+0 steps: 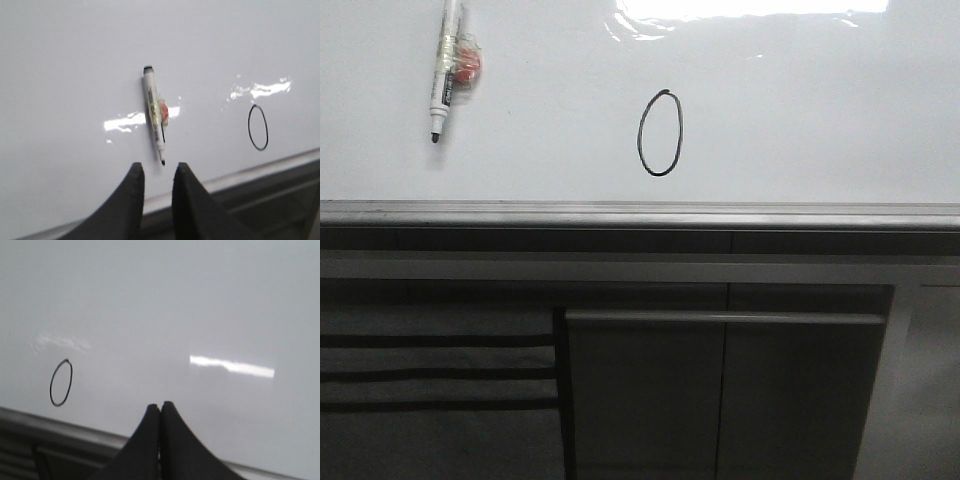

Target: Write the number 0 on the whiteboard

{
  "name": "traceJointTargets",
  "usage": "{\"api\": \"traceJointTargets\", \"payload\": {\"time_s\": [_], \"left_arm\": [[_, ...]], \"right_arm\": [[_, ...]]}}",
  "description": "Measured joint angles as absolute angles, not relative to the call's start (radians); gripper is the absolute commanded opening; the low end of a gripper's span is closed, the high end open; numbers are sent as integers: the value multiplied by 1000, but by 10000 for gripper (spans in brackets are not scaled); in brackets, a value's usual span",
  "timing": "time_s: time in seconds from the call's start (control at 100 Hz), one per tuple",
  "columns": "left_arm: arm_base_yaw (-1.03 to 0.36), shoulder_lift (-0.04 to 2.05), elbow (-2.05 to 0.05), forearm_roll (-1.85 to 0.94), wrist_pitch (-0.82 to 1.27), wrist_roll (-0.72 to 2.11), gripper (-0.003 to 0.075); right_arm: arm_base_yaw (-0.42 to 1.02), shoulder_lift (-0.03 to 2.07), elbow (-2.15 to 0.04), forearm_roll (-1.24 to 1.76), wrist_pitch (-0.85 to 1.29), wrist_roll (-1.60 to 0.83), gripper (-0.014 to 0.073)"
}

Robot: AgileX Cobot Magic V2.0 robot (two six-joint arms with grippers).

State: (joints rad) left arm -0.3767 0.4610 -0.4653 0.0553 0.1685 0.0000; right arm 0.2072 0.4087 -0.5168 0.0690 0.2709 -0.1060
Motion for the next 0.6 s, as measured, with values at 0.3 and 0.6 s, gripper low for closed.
{"api": "traceJointTargets", "payload": {"time_s": [0.3,0.6], "left_arm": [[-377,451,-265,0,-166,0,-20],[-337,419,-179,0,-172,33,-20]], "right_arm": [[207,406,-278,75,8,-102,-73],[207,406,-170,75,0,-98,-73]]}}
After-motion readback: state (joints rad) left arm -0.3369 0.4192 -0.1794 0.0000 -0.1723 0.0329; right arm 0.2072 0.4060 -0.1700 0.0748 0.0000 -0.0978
